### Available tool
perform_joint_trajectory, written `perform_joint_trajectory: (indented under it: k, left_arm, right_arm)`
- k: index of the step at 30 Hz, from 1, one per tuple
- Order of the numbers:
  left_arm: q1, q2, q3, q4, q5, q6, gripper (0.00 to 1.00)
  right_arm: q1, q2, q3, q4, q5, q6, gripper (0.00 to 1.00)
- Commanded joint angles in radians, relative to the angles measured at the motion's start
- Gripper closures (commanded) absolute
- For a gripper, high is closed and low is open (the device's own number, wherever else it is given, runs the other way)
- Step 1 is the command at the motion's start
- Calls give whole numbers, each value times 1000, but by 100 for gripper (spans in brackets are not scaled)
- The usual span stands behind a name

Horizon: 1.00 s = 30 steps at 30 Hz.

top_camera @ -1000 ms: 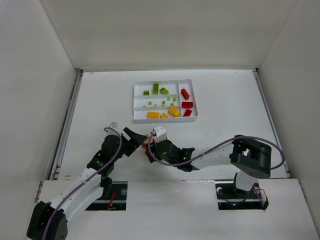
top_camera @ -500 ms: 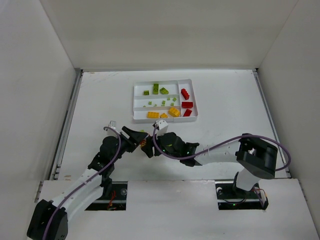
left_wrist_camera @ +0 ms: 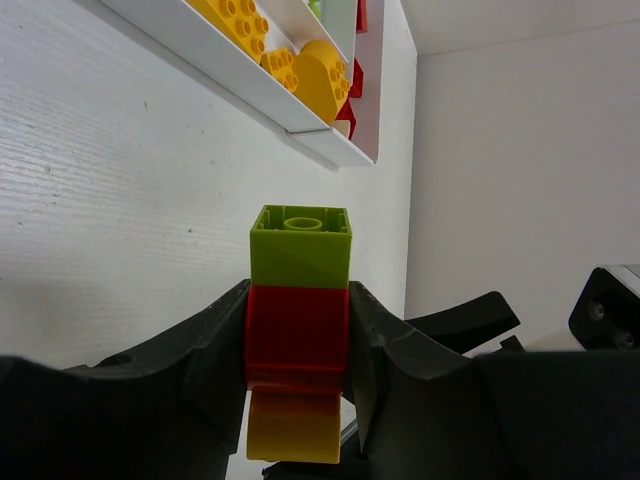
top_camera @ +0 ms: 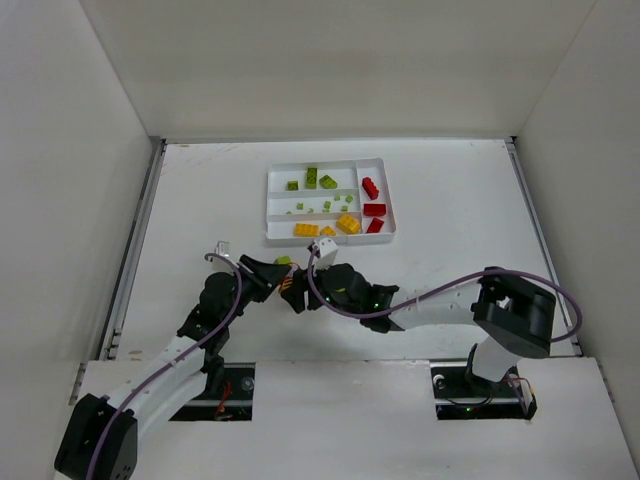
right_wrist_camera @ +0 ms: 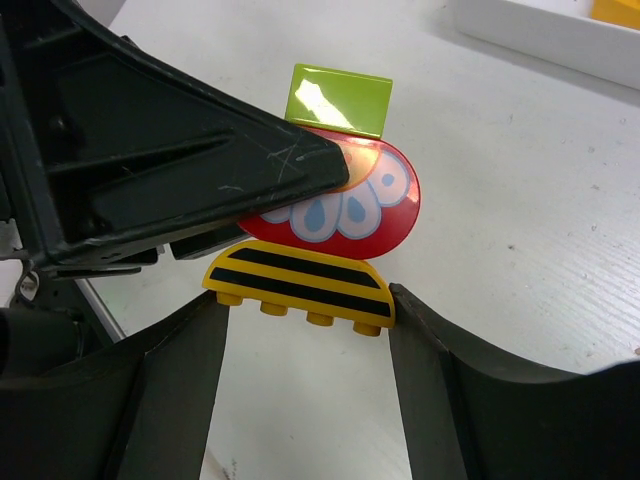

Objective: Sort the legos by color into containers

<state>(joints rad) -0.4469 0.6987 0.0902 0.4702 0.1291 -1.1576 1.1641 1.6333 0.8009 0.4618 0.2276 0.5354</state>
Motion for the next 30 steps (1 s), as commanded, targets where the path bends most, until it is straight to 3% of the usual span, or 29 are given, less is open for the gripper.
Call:
perform_joint_trajectory:
  k: [1,9,17,25,27,30]
  left_arm:
    - [-5,-2,-4,74,15,-8,67]
    - [35,-5,-1,61,-14,1,76]
    - [151,27,61,50,24,102,77]
    - [214,27,74,31,61,121,77]
    - [208,27,69,36,66,113,77]
    - [184,22,66,39,63,95,77]
  right_arm:
    - [-8,-44,-20,93,-13,21,41]
    - [-13,-95,-81,123,-34,40,43]
    - [-46,-185,-141,92,-17,37,43]
    - [-76,-168,-88,61,-27,5,42]
    - [-77,-144,-60,51,-42,2,36]
    - [-76,-93,1,28,-60,-9,15]
